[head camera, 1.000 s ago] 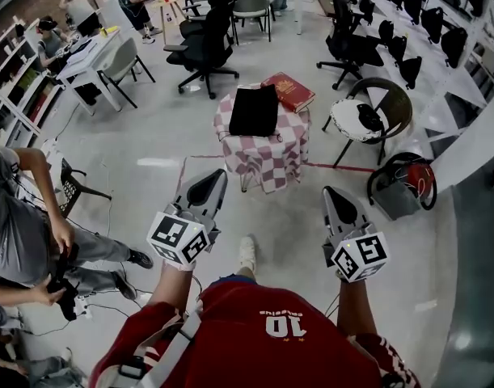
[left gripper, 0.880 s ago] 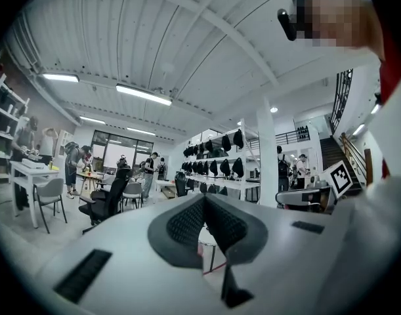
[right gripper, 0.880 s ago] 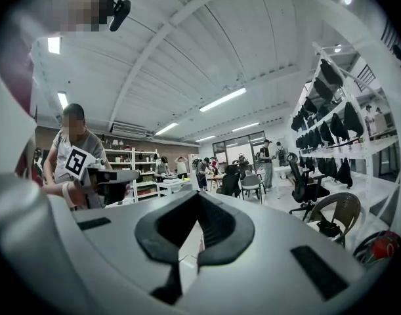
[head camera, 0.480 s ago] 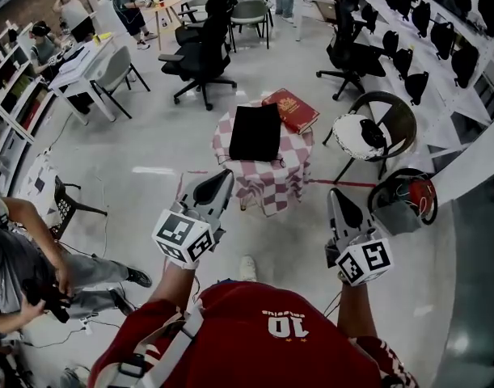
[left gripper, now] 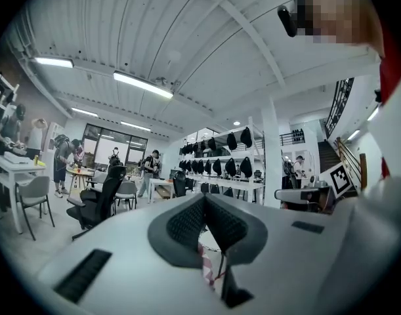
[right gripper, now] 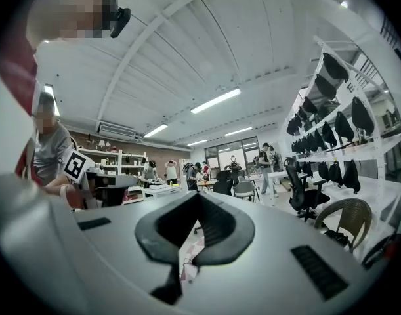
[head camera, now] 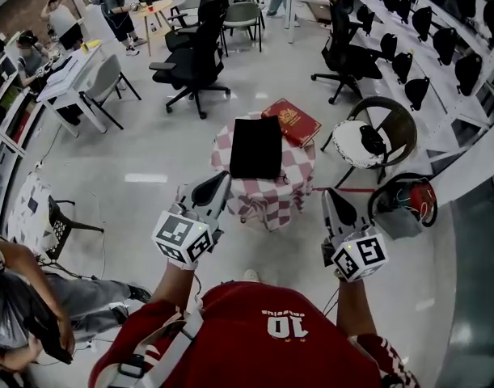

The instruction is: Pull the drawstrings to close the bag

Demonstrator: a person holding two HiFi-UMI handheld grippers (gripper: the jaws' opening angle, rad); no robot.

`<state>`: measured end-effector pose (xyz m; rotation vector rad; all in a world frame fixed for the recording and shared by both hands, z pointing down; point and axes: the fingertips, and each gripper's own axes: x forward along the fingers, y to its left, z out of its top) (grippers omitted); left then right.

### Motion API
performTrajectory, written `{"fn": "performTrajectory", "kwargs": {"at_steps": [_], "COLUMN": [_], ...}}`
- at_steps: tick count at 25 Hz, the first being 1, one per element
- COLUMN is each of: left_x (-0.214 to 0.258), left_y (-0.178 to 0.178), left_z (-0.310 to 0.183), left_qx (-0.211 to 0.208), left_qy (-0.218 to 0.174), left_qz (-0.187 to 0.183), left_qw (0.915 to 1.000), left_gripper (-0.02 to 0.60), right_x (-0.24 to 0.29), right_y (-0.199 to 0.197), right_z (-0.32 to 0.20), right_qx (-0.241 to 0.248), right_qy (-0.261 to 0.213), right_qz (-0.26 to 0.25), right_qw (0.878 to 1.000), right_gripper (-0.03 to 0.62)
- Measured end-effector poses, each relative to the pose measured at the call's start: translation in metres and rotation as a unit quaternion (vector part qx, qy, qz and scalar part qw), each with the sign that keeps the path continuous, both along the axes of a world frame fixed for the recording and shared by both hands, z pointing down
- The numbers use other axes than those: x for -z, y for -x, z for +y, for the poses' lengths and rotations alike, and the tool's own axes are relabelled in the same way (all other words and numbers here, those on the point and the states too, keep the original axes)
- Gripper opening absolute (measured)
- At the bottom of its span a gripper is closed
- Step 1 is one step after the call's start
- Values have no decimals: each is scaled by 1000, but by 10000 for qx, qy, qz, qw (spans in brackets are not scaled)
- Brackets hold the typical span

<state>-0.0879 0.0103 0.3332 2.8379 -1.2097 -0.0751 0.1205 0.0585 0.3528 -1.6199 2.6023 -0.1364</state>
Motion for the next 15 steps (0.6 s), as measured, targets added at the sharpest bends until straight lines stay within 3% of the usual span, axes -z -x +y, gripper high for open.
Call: {"fn": "performTrajectory", "kwargs": {"at_steps": [6, 15], "left_x": [-3, -16], "left_y": [3, 5], "left_z": [-28, -50], "left_qx": [-191, -301], "left_qy": [36, 135], "left_qz": [31, 152], "left_qw": [9998, 9993], "left_gripper": [8, 8], "right_x": [-17, -31], "right_y": [0, 5], "right_z": [-24, -43], "right_qx": [-380, -501], "right_qy": [181, 314], "right_qz": [-30, 172], "right_qw": [9991, 9981], "right_gripper": [15, 15]}}
